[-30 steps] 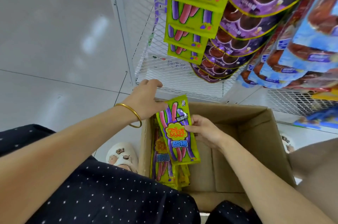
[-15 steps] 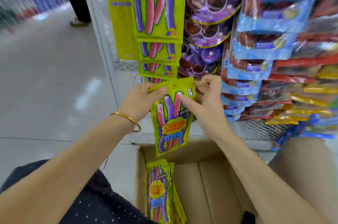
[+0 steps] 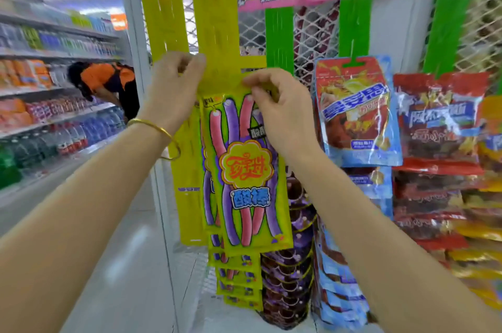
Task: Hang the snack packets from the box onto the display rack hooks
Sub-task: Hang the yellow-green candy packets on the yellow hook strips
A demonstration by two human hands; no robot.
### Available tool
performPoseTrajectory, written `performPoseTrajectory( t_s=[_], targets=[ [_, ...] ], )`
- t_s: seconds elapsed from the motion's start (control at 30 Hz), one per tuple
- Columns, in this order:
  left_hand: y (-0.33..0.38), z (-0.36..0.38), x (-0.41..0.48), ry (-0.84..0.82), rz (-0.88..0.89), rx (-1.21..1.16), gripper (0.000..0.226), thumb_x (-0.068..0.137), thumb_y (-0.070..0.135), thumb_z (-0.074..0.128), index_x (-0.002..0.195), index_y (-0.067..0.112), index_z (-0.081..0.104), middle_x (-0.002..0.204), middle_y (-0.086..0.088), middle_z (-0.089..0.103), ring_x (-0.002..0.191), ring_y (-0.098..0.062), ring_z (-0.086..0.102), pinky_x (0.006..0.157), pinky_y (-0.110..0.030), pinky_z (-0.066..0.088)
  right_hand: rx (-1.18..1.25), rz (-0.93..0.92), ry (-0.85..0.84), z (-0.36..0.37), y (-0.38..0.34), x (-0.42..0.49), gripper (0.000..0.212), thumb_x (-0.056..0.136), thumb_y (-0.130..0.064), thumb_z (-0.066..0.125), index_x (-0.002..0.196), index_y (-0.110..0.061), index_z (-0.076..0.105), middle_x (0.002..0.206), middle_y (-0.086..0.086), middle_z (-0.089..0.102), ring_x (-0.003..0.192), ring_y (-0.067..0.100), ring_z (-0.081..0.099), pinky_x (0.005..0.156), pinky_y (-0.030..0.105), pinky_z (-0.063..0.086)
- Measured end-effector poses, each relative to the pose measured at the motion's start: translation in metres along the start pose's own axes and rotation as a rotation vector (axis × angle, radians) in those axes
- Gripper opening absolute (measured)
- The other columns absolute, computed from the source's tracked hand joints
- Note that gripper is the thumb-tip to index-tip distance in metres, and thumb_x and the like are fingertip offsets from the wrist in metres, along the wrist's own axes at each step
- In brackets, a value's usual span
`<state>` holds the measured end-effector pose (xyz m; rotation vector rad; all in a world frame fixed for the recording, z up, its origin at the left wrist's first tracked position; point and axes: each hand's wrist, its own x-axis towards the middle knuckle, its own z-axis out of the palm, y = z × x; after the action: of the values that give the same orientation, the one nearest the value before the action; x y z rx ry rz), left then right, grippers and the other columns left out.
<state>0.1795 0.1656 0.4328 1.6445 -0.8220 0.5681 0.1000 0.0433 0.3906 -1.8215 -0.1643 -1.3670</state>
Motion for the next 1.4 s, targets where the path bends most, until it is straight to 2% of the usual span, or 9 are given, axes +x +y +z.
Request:
performPoseTrajectory(
  t_s=[0.13, 0.23, 0.3, 0.37, 0.53, 0.8, 0.97, 1.27, 1.4],
  targets=[
    [-0.001, 0.007, 0.035, 0.098, -0.05, -0.015, 0.036, 0.097, 0.042, 0.039, 0.066, 0.023, 0.04, 0.068, 0.004, 0.039, 0.069, -0.011, 0.045, 0.071, -0.032, 0.043, 0.001, -0.011, 0.038, 0.016, -0.004, 0.043, 0.019, 0.089, 0.007, 0.049, 0.094, -0.005, 0.063, 0.088, -0.007, 0.057, 0.082, 0.003, 0.053, 0.075, 0.008, 0.04],
    [0.001, 0.014, 0.048, 0.094, 0.049, 0.082, 0.034, 0.095, 0.039, 0.046, 0.067, 0.02, 0.04, 0.06, 0.004, 0.035, 0.053, -0.004, 0.035, 0.047, -0.014, 0.028, -0.021, -0.039, 0.074, 0.029, -0.003, 0.066, 0.016, 0.088, 0.007, 0.05, 0.095, -0.002, 0.062, 0.089, -0.003, 0.056, 0.082, 0.006, 0.05, 0.073, 0.004, 0.038],
    [0.001, 0.017, 0.056, 0.124, 0.081, 0.099, 0.016, 0.091, 0.03, 0.054, 0.086, 0.015, 0.054, 0.07, 0.006, 0.046, 0.062, -0.004, 0.042, 0.053, -0.013, 0.034, -0.054, -0.062, 0.119, 0.036, 0.0, 0.075, 0.015, 0.087, 0.006, 0.052, 0.095, -0.002, 0.062, 0.093, 0.003, 0.057, 0.083, 0.009, 0.05, 0.071, 0.003, 0.036],
    [0.0, 0.02, 0.062, 0.152, 0.098, 0.09, 0.015, 0.088, 0.021, 0.059, 0.096, 0.009, 0.059, 0.084, 0.0, 0.05, 0.076, -0.014, 0.046, 0.068, -0.024, 0.038, -0.108, -0.092, 0.171, 0.04, 0.002, 0.08, 0.015, 0.086, 0.005, 0.053, 0.095, -0.002, 0.062, 0.095, 0.005, 0.055, 0.081, 0.008, 0.046, 0.071, 0.001, 0.033],
    [-0.006, 0.02, 0.069, 0.186, 0.026, -0.046, 0.02, 0.078, 0.027, 0.061, 0.067, 0.023, 0.045, 0.066, -0.001, 0.045, 0.066, -0.023, 0.05, 0.066, -0.047, 0.048, -0.238, -0.117, 0.168, 0.042, 0.004, 0.085, 0.017, 0.085, 0.003, 0.055, 0.096, -0.006, 0.063, 0.101, 0.007, 0.059, 0.085, 0.007, 0.043, 0.073, 0.002, 0.03],
    [-0.003, 0.028, 0.075, 0.27, -0.057, -0.141, 0.019, 0.086, 0.016, 0.055, 0.084, 0.013, 0.036, 0.064, 0.004, 0.027, 0.055, -0.013, 0.026, 0.047, -0.026, 0.02, -0.282, -0.092, 0.142, 0.044, 0.001, 0.09, 0.019, 0.089, -0.006, 0.057, 0.105, -0.012, 0.065, 0.11, 0.006, 0.059, 0.085, 0.004, 0.042, 0.073, -0.005, 0.026],
    [-0.001, 0.027, 0.078, 0.231, -0.106, -0.14, 0.035, 0.083, 0.013, 0.056, 0.067, 0.022, 0.026, 0.064, 0.003, 0.022, 0.053, -0.015, 0.022, 0.039, -0.02, 0.019, -0.285, -0.077, 0.15, 0.042, 0.0, 0.092, 0.022, 0.089, -0.004, 0.055, 0.105, -0.014, 0.067, 0.109, 0.005, 0.062, 0.088, 0.004, 0.043, 0.073, 0.008, 0.025],
    [0.004, 0.027, 0.071, 0.216, -0.114, -0.211, 0.026, 0.084, 0.007, 0.061, 0.1, 0.016, 0.043, 0.078, 0.004, 0.039, 0.041, 0.0, 0.044, 0.04, -0.018, 0.037, -0.32, -0.036, 0.129, 0.04, -0.001, 0.092, 0.024, 0.087, -0.002, 0.055, 0.103, -0.014, 0.069, 0.109, 0.005, 0.063, 0.098, 0.014, 0.057, 0.074, 0.009, 0.028],
    [0.0, 0.024, 0.07, 0.215, -0.059, -0.151, 0.027, 0.082, 0.009, 0.063, 0.097, 0.021, 0.044, 0.099, -0.004, 0.049, 0.078, -0.014, 0.055, 0.06, -0.021, 0.044, -0.323, -0.026, 0.114, 0.039, 0.0, 0.088, 0.024, 0.088, -0.003, 0.055, 0.106, -0.013, 0.068, 0.111, 0.005, 0.061, 0.095, 0.012, 0.054, 0.073, 0.009, 0.026]
  ],
)
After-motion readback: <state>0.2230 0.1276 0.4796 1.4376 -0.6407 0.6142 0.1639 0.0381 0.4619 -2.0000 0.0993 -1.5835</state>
